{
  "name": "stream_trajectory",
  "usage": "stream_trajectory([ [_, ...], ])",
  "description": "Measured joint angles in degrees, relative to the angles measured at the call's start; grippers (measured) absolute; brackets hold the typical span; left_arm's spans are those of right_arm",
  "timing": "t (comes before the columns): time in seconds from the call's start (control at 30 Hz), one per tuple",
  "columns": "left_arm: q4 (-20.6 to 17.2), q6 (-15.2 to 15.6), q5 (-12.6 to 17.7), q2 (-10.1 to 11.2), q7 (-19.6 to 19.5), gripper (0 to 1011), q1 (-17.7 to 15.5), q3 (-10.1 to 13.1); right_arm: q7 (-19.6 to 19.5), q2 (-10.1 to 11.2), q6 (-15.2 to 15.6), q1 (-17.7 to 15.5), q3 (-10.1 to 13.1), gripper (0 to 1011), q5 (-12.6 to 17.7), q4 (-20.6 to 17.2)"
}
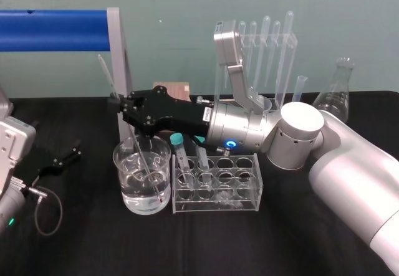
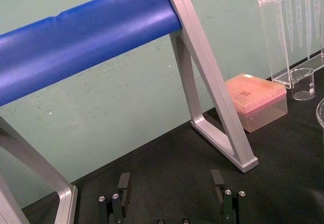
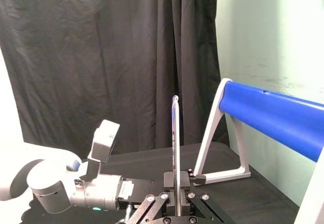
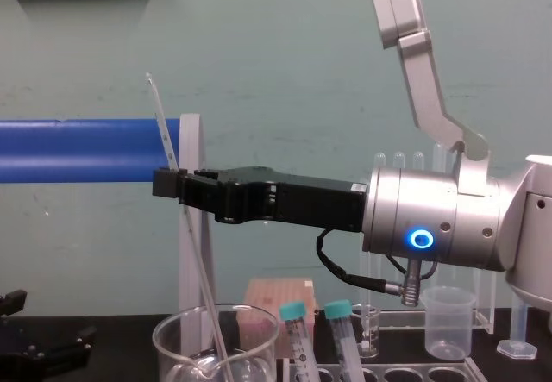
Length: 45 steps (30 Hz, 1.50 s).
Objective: Hold the thermometer with one hand and immerse one end into the beaker, then reinsert it into the test tube rack.
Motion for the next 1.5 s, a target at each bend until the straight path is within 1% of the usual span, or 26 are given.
stream_trajectory([
  [0.93, 0.0, 0.0, 0.0, 0.0, 0.0, 1008, 0.0, 0.0, -0.3, 0.5, 0.2, -0.2, 0.0, 56, 0.0, -0.6],
  [1.5, 0.0, 0.0, 0.0, 0.0, 0.0, 1008, 0.0, 0.0, 0.0, 0.1, 0.0, 0.3, 0.0, 56, 0.0, 0.5],
])
